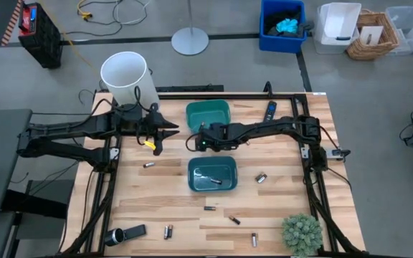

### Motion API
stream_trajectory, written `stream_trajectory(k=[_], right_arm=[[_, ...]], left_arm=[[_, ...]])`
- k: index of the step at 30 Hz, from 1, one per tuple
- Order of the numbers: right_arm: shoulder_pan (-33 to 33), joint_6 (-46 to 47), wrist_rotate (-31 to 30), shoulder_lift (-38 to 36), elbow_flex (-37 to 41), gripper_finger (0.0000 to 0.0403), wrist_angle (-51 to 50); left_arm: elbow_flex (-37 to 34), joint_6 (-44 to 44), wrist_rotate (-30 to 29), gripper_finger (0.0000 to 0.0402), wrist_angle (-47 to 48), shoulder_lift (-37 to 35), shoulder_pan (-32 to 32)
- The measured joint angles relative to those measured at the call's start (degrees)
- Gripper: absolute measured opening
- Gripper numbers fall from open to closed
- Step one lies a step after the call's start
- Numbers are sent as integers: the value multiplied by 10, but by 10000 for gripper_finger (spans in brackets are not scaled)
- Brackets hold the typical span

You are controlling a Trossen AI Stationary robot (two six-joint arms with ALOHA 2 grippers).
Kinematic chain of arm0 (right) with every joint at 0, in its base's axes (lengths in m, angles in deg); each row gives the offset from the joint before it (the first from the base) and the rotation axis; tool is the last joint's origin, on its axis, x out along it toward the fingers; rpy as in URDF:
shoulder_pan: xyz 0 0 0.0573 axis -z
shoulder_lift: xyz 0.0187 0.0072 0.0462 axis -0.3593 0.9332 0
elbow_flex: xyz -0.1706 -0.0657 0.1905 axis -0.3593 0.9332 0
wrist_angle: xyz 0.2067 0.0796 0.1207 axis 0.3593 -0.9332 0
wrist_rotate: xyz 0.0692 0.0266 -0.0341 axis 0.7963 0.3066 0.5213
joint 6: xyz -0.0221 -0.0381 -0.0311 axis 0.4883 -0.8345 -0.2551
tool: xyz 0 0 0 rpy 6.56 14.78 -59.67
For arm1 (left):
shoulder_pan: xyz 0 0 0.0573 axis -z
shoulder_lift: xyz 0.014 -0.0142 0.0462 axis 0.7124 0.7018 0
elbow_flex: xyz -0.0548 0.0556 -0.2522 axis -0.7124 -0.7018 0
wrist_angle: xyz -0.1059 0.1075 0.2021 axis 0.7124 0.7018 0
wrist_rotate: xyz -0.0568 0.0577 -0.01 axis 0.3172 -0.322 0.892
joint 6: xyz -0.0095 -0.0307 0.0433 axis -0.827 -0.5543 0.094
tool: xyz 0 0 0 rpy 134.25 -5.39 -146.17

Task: Sort batteries
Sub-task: Put the silver battery into the blue bin

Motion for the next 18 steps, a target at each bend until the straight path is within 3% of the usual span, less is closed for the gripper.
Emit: stream_trajectory(k=[18], right_arm=[[8, -19, -3, 39, -2, 397, 19]], left_arm=[[0, 0, 0, 82, 0, 0, 1]])
